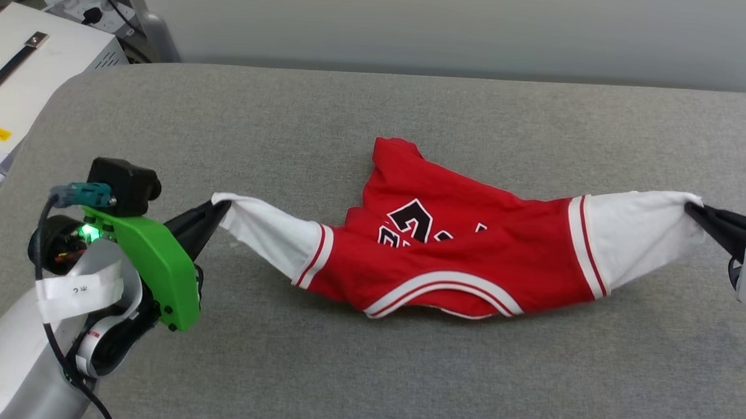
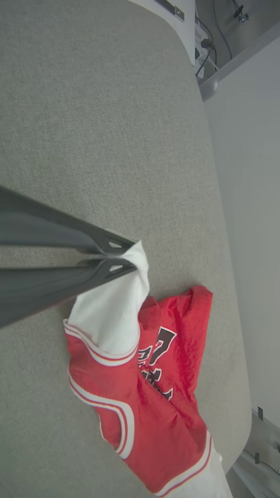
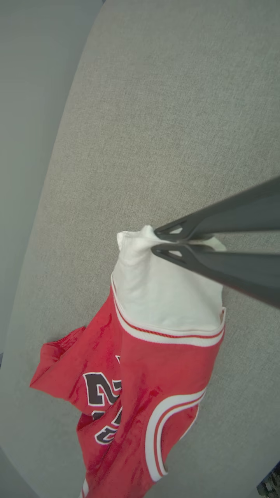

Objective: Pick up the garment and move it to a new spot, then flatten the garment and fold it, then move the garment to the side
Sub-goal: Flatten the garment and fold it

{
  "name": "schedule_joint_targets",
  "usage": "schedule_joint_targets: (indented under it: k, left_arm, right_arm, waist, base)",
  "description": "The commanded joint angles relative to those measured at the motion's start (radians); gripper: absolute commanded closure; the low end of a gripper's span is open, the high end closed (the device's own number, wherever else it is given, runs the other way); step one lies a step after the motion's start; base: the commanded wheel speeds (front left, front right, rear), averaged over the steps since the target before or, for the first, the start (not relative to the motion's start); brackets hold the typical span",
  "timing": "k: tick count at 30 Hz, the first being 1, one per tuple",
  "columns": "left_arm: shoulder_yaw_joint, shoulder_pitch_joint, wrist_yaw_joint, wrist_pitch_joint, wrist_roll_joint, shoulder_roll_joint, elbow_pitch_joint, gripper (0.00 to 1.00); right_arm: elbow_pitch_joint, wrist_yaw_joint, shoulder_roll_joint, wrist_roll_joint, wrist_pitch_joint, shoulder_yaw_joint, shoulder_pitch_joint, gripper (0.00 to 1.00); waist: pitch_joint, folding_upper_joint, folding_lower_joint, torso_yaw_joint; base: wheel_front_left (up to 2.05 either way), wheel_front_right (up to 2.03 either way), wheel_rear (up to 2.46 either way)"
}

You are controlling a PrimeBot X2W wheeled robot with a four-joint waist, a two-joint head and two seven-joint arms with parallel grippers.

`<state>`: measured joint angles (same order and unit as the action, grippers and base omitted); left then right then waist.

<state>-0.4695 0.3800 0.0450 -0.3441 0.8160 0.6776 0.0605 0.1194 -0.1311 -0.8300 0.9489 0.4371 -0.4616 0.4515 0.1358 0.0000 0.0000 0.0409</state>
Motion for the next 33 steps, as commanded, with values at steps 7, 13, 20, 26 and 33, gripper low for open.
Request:
schedule_joint_targets:
  k: [7, 13, 20, 26, 33]
  left_arm:
    - [0.081, 0.089, -0.045, 0.017, 0.027, 0.014, 0.178, 1.0]
    - [0.073, 0.315, -0.033, 0.021, -0.004, -0.067, 0.17, 1.0]
    - [0.043, 0.61, -0.002, 0.015, -0.055, -0.162, 0.005, 1.0]
    - [0.043, 0.909, 0.017, 0.039, -0.123, -0.223, -0.172, 1.0]
    - [0.074, 1.212, 0.031, 0.122, -0.175, -0.271, -0.398, 1.0]
  right_arm:
    - [-0.166, 0.0, -0.003, 0.038, -0.052, 0.15, -0.003, 1.0]
    - [-0.24, 0.0, 0.055, -0.014, -0.112, 0.257, 0.099, 1.0]
    - [-0.158, 0.0, 0.141, -0.121, -0.119, 0.292, 0.339, 1.0]
    - [0.027, 0.0, 0.205, -0.257, -0.135, 0.28, 0.653, 1.0]
    - [0.245, 0.0, 0.252, -0.368, -0.212, 0.23, 0.988, 1.0]
  waist:
    - [-0.036, 0.0, 0.0, -0.025]
    - [-0.008, 0.0, 0.0, -0.028]
    - [0.11, 0.0, 0.0, -0.049]
    - [0.263, 0.0, 0.0, -0.07]
    - [0.392, 0.0, 0.0, -0.082]
  base:
    - [0.0, 0.0, 0.0]
    - [0.0, 0.0, 0.0]
    - [0.0, 0.0, 0.0]
    - [0.0, 0.0, 0.0]
    - [0.0, 0.0, 0.0]
